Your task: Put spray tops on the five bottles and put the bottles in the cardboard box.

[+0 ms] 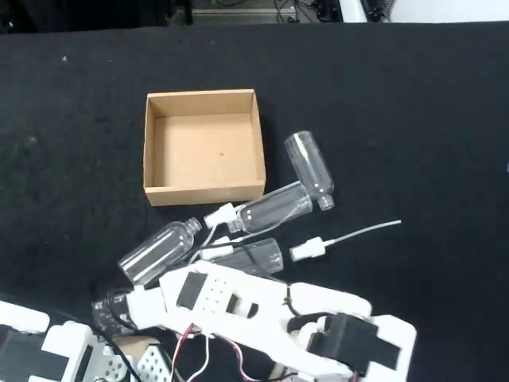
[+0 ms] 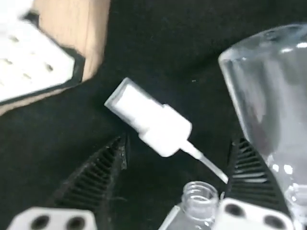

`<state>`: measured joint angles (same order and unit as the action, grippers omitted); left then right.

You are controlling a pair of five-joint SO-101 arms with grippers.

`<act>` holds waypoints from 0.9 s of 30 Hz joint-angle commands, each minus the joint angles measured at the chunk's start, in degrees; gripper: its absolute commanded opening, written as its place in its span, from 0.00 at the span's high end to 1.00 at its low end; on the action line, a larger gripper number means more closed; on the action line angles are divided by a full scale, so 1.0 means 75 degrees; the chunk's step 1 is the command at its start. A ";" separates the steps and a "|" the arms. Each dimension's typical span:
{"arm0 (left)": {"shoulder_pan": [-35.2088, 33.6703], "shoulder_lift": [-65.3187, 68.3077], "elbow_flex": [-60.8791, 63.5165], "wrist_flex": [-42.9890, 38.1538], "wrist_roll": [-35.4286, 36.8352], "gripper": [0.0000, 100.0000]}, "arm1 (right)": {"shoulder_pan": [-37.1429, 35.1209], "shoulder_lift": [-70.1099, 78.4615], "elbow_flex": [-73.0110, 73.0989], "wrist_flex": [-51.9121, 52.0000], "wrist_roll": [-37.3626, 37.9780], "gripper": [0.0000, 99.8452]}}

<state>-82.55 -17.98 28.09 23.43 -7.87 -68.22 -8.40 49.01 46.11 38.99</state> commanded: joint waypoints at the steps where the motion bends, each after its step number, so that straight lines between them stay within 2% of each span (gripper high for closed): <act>1: -0.0018 -0.0047 -0.0498 -0.0176 0.0117 0.83 | -0.0141 0.0217 -0.0486 -0.0199 0.0223 0.75; 5: -0.0018 -0.0047 -0.0498 -0.0176 0.0117 0.83 | 0.0070 0.0217 -0.0486 -0.0199 0.0082 0.88; 9: -0.0018 -0.0047 -0.0498 -0.0176 0.0117 0.83 | 0.0774 0.0217 -0.0873 -0.0164 -0.0715 0.99; 13: -0.0018 -0.0047 -0.0498 -0.0176 0.0117 0.83 | 0.1301 0.0088 -0.1155 -0.0035 -0.1032 0.98; 24: 0.0064 -0.0047 -0.0475 -0.0176 0.0129 0.83 | 0.1125 -0.2632 -0.1014 0.1418 -0.1430 0.97; 27: 0.0076 -0.0047 -0.0463 -0.0176 0.0129 0.83 | 0.0574 -0.2538 -0.0826 0.1418 -0.1606 0.87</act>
<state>-82.55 -17.98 28.09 23.43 -7.34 -59.78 -24.40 43.38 55.96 28.62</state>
